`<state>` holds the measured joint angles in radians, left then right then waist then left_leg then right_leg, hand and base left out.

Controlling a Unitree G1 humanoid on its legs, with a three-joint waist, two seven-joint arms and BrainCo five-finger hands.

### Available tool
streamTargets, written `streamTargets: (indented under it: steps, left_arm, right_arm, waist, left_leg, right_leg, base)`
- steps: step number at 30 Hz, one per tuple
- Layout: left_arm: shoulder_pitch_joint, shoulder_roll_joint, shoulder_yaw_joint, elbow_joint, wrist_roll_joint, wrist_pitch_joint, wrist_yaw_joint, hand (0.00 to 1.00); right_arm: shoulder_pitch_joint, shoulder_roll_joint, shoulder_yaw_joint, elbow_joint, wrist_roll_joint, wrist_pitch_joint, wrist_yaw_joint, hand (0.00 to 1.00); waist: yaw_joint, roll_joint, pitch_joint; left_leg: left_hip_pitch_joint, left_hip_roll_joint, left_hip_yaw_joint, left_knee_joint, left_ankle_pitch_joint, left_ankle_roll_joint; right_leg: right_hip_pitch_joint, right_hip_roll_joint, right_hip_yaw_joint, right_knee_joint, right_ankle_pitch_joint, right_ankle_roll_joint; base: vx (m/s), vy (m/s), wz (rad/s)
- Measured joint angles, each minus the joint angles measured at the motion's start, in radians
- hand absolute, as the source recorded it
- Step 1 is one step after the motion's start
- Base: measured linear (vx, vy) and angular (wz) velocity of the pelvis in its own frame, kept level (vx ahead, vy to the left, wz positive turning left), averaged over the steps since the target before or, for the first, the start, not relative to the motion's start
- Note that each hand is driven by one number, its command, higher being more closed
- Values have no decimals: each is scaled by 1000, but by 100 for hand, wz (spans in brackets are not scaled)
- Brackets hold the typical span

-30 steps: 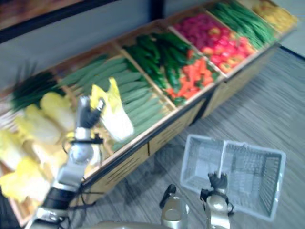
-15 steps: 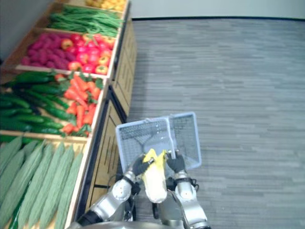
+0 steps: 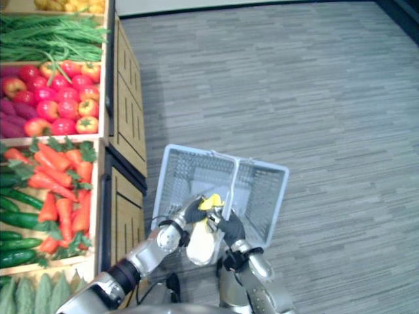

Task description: Pick vegetable in the basket

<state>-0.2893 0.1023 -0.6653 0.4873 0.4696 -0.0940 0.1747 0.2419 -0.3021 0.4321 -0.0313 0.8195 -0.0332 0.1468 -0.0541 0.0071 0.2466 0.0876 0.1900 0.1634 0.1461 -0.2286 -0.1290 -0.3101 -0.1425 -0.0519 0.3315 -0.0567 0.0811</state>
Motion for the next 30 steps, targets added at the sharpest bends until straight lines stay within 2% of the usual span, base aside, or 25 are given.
streamTargets:
  steps: [2, 3, 6, 7, 8, 9, 10, 12, 13, 14, 15, 16, 17, 18, 19, 21, 22, 23, 24, 25, 27, 28, 29, 30]
  left_arm:
    - [-27, -26, 12, -1, 31, -2, 35, 0]
    - [-32, -34, 27, -3, 31, -4, 47, 0]
    - [-24, -40, 159, -45, 4, -28, 83, 0]
    - [4, -40, 217, -77, -43, -31, 99, 0]
    - [37, -36, 266, -95, -87, -33, 110, 0]
    - [53, -35, 283, -105, -104, -33, 112, 0]
    - [81, -32, 306, -132, -112, -33, 113, 0]
    - [117, -29, 329, -190, -130, -32, 113, 0]
    - [141, -30, 338, -235, -132, -32, 113, 0]
    - [153, -32, 340, -253, -131, -33, 112, 0]
    - [173, -38, 343, -289, -125, -34, 110, 0]
    - [190, -38, 355, -320, -123, -37, 109, 0]
    - [201, -38, 367, -336, -121, -39, 109, 0]
    - [238, -38, 415, -375, -103, -40, 109, 0]
    - [284, -33, 475, -408, -94, -38, 109, 0]
    - [343, -26, 530, -443, -95, -30, 110, 0]
    - [399, -9, 576, -479, -95, -29, 112, 0]
    - [419, -2, 593, -495, -95, -29, 115, 0]
    - [450, -1, 628, -526, -96, -29, 118, 0]
    - [472, -1, 650, -552, -96, -30, 128, 0]
    - [485, 10, 665, -558, -96, -31, 143, 0]
    - [485, 18, 676, -558, -95, -31, 151, 0]
    - [485, 24, 680, -558, -95, -31, 153, 0]
    - [483, 38, 687, -556, -90, -31, 154, 0]
  right_arm:
    - [8, -18, -15, 14, -8, 10, -9, 100]
    - [8, -16, -21, 15, -8, 10, -14, 100]
    - [0, -24, -52, 38, -10, 9, -29, 100]
    - [-4, -35, -57, 66, -9, 9, -35, 100]
    - [-1, -45, -66, 90, -9, 10, -37, 100]
    - [1, -58, -71, 95, -10, 13, -41, 100]
    - [6, -70, -96, 102, -14, 18, -46, 100]
    - [6, -60, -148, 127, -45, 22, -57, 100]
    - [7, -47, -195, 156, -70, 25, -68, 100]
    - [10, -37, -224, 172, -91, 25, -76, 100]
    - [17, -11, -298, 209, -126, 25, -91, 100]
    - [17, 21, -368, 249, -161, 26, -123, 100]
    - [14, 35, -396, 268, -171, 27, -138, 100]
    - [0, 57, -443, 309, -196, 29, -162, 100]
    - [-15, 84, -492, 354, -250, 39, -184, 100]
    - [-21, 114, -555, 413, -311, 43, -217, 100]
    - [-19, 137, -601, 464, -368, 48, -245, 100]
    - [-17, 147, -620, 485, -395, 49, -255, 100]
    - [-20, 160, -655, 520, -440, 49, -269, 100]
    - [-27, 175, -698, 550, -475, 49, -288, 100]
    - [-31, 180, -741, 589, -493, 48, -310, 100]
    - [-32, 180, -789, 622, -503, 47, -331, 100]
    - [-35, 179, -812, 630, -511, 46, -340, 100]
    - [-37, 180, -851, 655, -519, 41, -360, 100]
  waist:
    - [-5, 5, -1]
    - [-5, 5, -1]
    - [-8, 3, 2]
    - [-5, 19, 6]
    - [5, 23, 5]
    - [14, 24, 6]
    - [17, 34, 2]
    - [20, 39, -1]
    - [24, 46, -5]
    - [23, 56, -12]
    - [16, 75, -25]
    - [11, 89, -40]
    - [15, 87, -44]
    - [25, 81, -47]
    - [34, 63, -54]
    - [43, 44, -63]
    - [43, 30, -69]
    - [42, 26, -74]
    - [42, 24, -87]
    - [42, 26, -92]
    - [40, 25, -97]
    - [26, 18, -102]
    - [16, 15, -103]
    - [9, 10, -107]
  left_leg:
    - [36, 29, 30, 0, 55, -1]
    - [41, 36, 30, 12, 69, -1]
    - [-54, 74, -17, 293, 84, 13]
    - [-121, 106, -28, 444, 121, 32]
    - [-171, 131, -12, 554, 162, 32]
    - [-191, 142, 10, 591, 145, 35]
    - [-240, 147, 59, 626, 87, 37]
    - [-295, 134, 205, 590, 33, 41]
    - [-309, 122, 347, 525, 30, 49]
    - [-311, 122, 435, 490, 42, 62]
    - [-296, 128, 627, 428, 56, 144]
    - [-276, 122, 745, 403, 14, 215]
    - [-277, 115, 778, 399, -4, 244]
    - [-272, 87, 784, 374, -43, 284]
    - [-257, 36, 755, 329, -60, 289]
    - [-215, -22, 705, 273, -54, 281]
    - [-152, -68, 634, 218, -47, 268]
    - [-130, -82, 602, 193, -45, 265]
    - [-103, -96, 541, 149, -36, 255]
    - [-80, -99, 486, 114, -20, 245]
    - [-60, -99, 407, 79, 1, 225]
    - [-53, -99, 320, 60, 26, 202]
    - [-55, -99, 278, 56, 34, 189]
    - [-52, -95, 205, 36, 46, 171]
  right_leg:
    - [7, 33, -1, 77, -59, -41]
    - [13, 39, -2, 86, -64, -46]
    - [121, 37, -54, 57, -144, -51]
    - [170, 40, -91, 45, -156, -62]
    - [223, 32, -122, 15, -164, -73]
    - [247, 28, -140, -2, -166, -77]
    - [289, 17, -181, -40, -166, -77]
    - [333, -13, -256, -75, -170, -66]
    - [362, -31, -323, -93, -173, -47]
    - [376, -35, -360, -101, -175, -38]
    - [406, -37, -435, -105, -193, -9]
    - [431, -46, -501, -93, -214, 21]
    - [436, -53, -528, -84, -222, 32]
    - [458, -62, -573, -73, -232, 49]
    - [478, -83, -612, -36, -239, 61]
    - [489, -139, -637, 98, -229, 71]
    - [484, -202, -629, 292, -161, 72]
    - [469, -222, -607, 381, -159, 74]
    - [407, -235, -545, 533, -171, 54]
    - [333, -221, -474, 630, -188, 36]
    - [256, -198, -409, 649, -203, 20]
    - [201, -189, -371, 593, -219, 7]
    - [184, -190, -361, 553, -226, 6]
    - [151, -176, -311, 449, -231, 8]
  base:
    - [298, -329, -18]
    - [186, -215, 8]
    - [214, -231, 45]
    - [207, -188, 75]
    - [158, -120, 70]
    - [173, -68, 84]
    - [155, -16, 86]
    - [156, 21, 119]
    - [136, 45, 124]
    - [241, 102, 159]
    - [229, 104, 188]
    - [287, 141, 184]
    - [212, 103, 157]
    - [302, 136, 130]
    - [347, 136, 126]
    - [352, 122, 121]
    - [344, 64, 134]
    - [396, 8, 155]
    - [375, -59, 142]
    - [347, -111, 154]
    - [245, -121, 148]
    - [204, -170, 166]
    - [300, -305, 206]
    - [184, -265, 143]
